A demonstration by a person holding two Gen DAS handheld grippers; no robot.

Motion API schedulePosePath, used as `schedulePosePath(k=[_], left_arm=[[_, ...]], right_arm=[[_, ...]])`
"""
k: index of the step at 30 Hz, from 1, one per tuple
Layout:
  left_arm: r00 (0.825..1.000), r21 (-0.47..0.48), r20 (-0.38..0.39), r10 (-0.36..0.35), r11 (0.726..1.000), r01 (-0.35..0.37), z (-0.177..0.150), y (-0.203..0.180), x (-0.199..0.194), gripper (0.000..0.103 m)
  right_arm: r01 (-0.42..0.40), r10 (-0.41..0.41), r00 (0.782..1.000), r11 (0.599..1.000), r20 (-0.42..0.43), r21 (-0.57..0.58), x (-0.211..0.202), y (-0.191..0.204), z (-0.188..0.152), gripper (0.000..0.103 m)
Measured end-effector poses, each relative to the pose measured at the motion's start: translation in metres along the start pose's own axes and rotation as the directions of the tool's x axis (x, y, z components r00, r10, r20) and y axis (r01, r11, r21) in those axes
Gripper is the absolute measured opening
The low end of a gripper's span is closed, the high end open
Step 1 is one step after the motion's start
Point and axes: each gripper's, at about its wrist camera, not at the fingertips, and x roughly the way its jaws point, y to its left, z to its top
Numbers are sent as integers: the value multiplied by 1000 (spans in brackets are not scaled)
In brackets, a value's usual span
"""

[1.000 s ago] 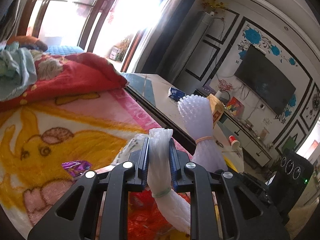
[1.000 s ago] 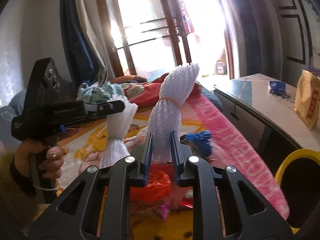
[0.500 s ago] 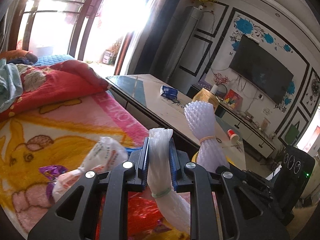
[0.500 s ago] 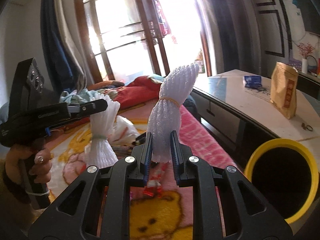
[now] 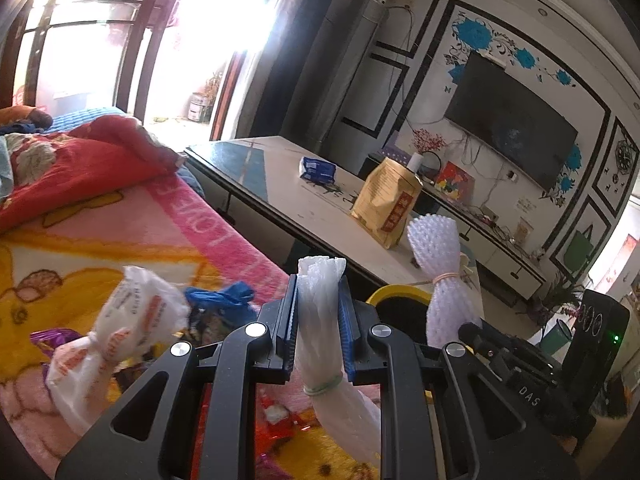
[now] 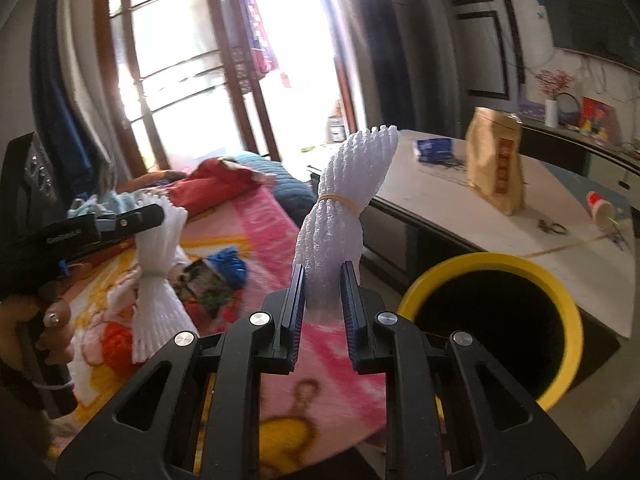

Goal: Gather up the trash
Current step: 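Carry both held foam nets over the yellow-rimmed trash bin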

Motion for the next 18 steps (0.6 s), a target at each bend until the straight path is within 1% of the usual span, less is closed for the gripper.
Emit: schedulePosePath(k=[9, 18], left_arm=[[999, 52, -36, -35, 998, 37, -2, -35, 31, 17], [995, 123, -78, -68, 989, 77, -8, -74, 68, 17]], right_arm=[[107, -105, 994, 991, -32, 83, -11, -42, -4, 13], [187, -175, 981, 970, -85, 156, -13, -84, -10, 13]])
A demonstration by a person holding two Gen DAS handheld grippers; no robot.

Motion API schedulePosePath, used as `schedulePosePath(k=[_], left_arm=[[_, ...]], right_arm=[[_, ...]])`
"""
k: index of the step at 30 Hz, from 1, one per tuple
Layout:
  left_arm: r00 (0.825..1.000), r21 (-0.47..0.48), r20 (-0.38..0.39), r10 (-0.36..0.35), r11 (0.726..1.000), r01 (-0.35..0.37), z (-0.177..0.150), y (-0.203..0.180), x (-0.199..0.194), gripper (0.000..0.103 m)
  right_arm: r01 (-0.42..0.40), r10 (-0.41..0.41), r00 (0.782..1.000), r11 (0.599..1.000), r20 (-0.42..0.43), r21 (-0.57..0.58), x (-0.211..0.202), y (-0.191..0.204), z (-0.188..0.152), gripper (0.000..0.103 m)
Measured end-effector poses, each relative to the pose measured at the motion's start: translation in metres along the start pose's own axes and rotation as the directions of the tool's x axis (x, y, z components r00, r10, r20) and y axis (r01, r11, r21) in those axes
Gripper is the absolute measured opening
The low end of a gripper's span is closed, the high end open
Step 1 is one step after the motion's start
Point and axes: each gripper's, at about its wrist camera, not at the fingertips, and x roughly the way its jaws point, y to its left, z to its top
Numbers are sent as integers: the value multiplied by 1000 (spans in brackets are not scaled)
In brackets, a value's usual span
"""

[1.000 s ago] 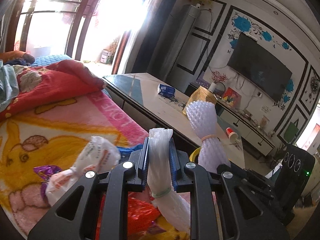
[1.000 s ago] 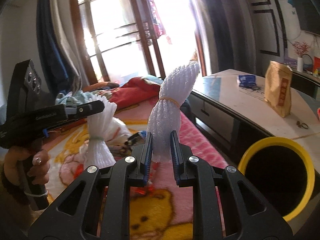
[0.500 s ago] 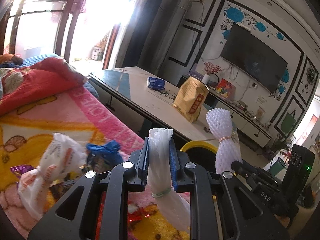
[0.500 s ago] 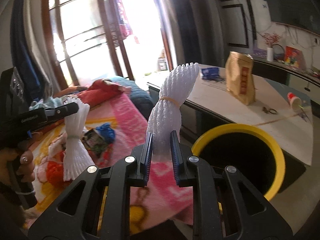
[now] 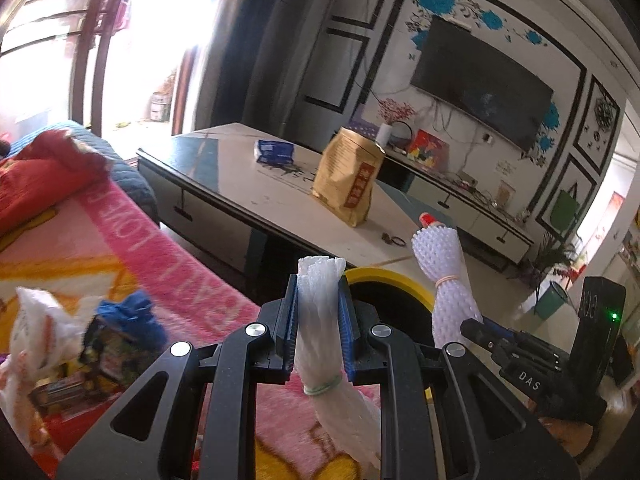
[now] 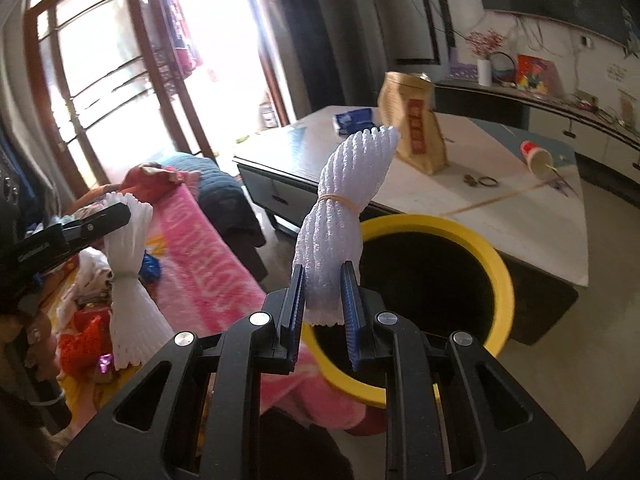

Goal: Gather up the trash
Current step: 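Carry both held foam nets over the yellow-rimmed trash bin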

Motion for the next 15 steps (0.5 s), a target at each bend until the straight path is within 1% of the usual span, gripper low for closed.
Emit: schedulePosePath(k=[8, 15], left_arm=[[999, 50, -46, -12, 999, 15, -3, -29, 42, 17], [997, 70, -73, 2, 998, 3, -6, -48, 82, 18]], right_arm=[[42, -38, 997, 998, -63, 51, 11, -27, -3, 13], [80, -69, 993, 992, -100, 102, 19, -49, -8, 13]])
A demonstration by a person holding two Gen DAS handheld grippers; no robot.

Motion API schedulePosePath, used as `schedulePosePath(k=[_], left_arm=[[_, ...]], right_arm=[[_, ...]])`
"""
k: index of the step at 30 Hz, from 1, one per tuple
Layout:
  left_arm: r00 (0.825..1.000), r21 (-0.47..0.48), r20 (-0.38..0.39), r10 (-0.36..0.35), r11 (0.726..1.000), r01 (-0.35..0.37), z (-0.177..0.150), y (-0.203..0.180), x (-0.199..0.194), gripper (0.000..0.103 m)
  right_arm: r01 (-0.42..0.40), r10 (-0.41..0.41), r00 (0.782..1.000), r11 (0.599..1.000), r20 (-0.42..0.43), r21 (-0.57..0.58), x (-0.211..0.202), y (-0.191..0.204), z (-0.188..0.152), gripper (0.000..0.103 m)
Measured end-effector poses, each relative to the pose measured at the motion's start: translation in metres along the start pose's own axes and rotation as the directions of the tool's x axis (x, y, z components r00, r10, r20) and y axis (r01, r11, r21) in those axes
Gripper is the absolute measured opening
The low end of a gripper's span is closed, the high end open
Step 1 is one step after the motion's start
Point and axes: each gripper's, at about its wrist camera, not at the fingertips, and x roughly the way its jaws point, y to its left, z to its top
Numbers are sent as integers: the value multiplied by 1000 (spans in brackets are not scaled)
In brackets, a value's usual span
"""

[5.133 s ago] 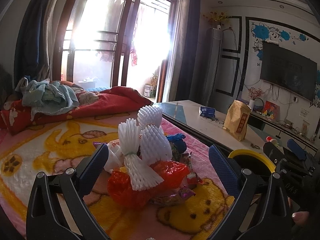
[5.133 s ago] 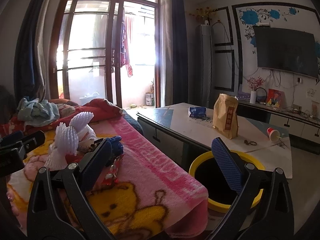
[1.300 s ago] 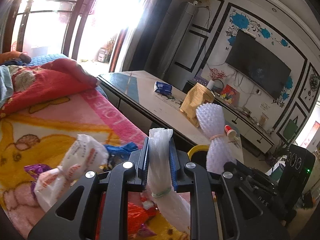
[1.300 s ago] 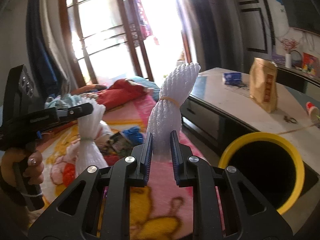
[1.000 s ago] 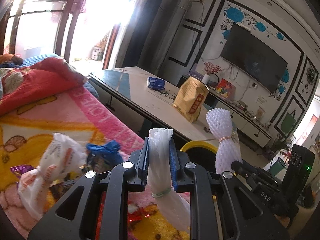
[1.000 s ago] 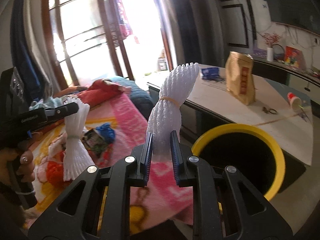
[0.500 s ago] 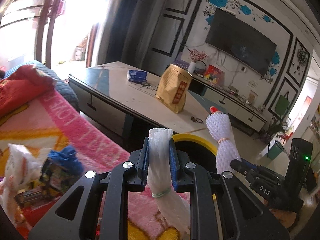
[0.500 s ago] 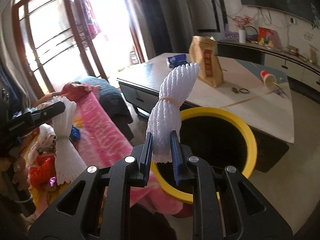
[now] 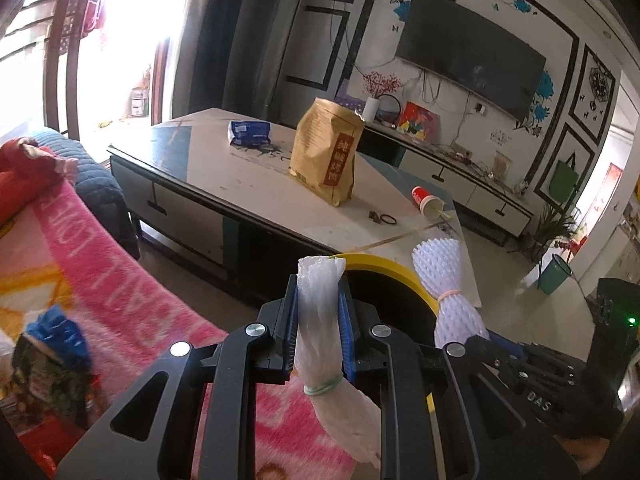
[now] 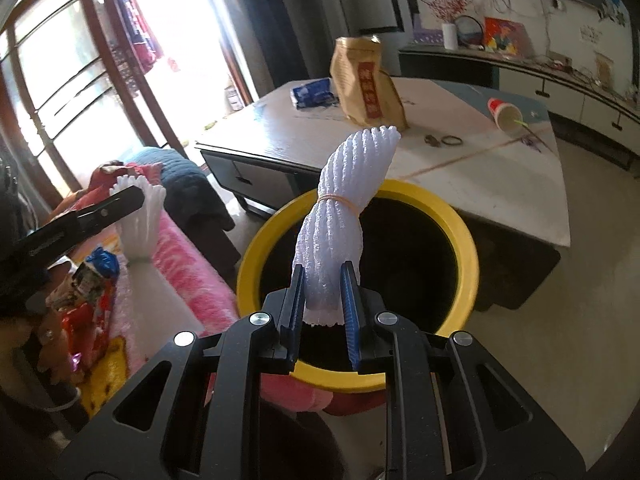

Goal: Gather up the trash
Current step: 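Carry both held foam nets over the yellow-rimmed trash bin, then open both grippers to drop the foam nets into the bin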

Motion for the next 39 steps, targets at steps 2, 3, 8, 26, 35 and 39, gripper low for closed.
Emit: schedulePosePath(k=[2, 3, 8, 26, 35, 39], left_arm=[[1000, 6, -10, 4, 1000, -4, -1, -4, 10, 18], [1000, 7, -16, 7, 1000, -7, -1, -6, 16, 18], [999, 2, -36, 12, 1000, -12, -2, -17, 42, 19], [999, -28, 5, 40, 999, -40, -14, 1, -6, 95], [987, -72, 84, 135, 989, -129, -20, 37, -56, 96], [977, -93, 118, 176, 982, -166, -21, 52, -78, 96]], right_arm=[[10, -9, 1000, 1000, -12, 17, 2, -5, 0, 13], [14, -13, 1000, 1000, -20, 27, 4, -8, 0, 13], [26, -23, 998, 998, -51, 53, 11, -17, -2, 13], [20, -16, 997, 999, 80, -48, -13, 12, -3, 54], [-79, 103, 980, 987, 171, -143, -37, 62, -2, 59], [-117, 150, 973, 976, 178, -183, -43, 80, -5, 59]])
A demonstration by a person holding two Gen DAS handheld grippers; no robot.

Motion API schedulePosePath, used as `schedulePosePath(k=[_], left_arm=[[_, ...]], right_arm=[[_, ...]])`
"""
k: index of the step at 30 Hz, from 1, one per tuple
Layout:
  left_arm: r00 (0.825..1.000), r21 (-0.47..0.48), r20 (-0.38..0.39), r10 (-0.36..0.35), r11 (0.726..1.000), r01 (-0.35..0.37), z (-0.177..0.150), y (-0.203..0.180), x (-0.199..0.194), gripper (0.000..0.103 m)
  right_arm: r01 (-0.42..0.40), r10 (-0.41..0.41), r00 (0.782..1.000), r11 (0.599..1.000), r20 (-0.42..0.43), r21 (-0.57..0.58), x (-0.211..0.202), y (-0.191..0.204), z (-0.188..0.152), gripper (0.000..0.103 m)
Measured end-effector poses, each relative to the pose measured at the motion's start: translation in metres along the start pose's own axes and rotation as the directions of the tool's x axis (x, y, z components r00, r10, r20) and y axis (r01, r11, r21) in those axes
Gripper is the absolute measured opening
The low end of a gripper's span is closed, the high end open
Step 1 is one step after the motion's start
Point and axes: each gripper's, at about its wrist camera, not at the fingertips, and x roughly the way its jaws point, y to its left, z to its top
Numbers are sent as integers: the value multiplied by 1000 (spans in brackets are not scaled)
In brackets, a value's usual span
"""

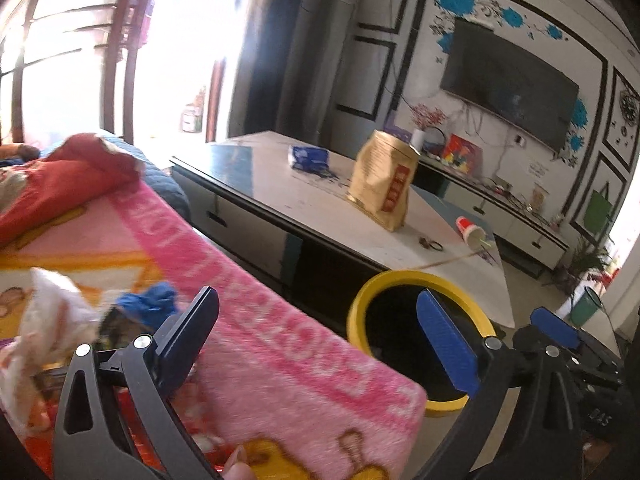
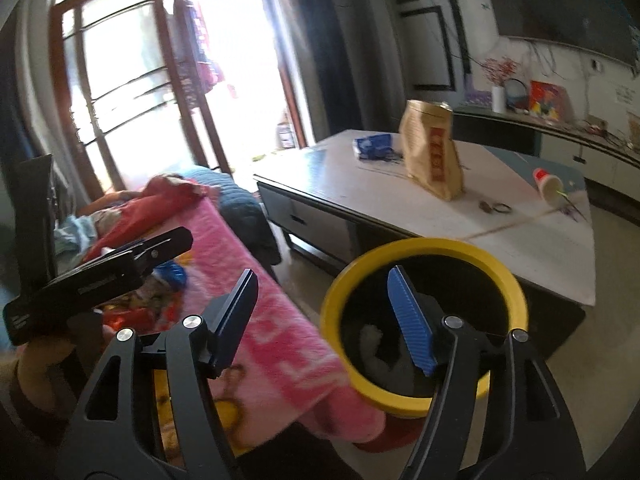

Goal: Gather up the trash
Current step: 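Open both grippers to drop the foam nets into the bin, then grasp the white printed plastic bag with the left gripper while the right grasps the red bag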

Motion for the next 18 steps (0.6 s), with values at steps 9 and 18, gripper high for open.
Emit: schedulePosePath(k=[9, 18], left_arm=[[994, -49, 55, 90, 995, -88, -2, 40, -37, 96], [982, -112, 81, 170, 981, -160, -5, 77, -65, 96]], right_arm=[[-94, 94, 996, 992, -8, -87, 0, 47, -5, 60], [-186, 183, 982, 976, -37, -117, 5, 85, -10, 65]])
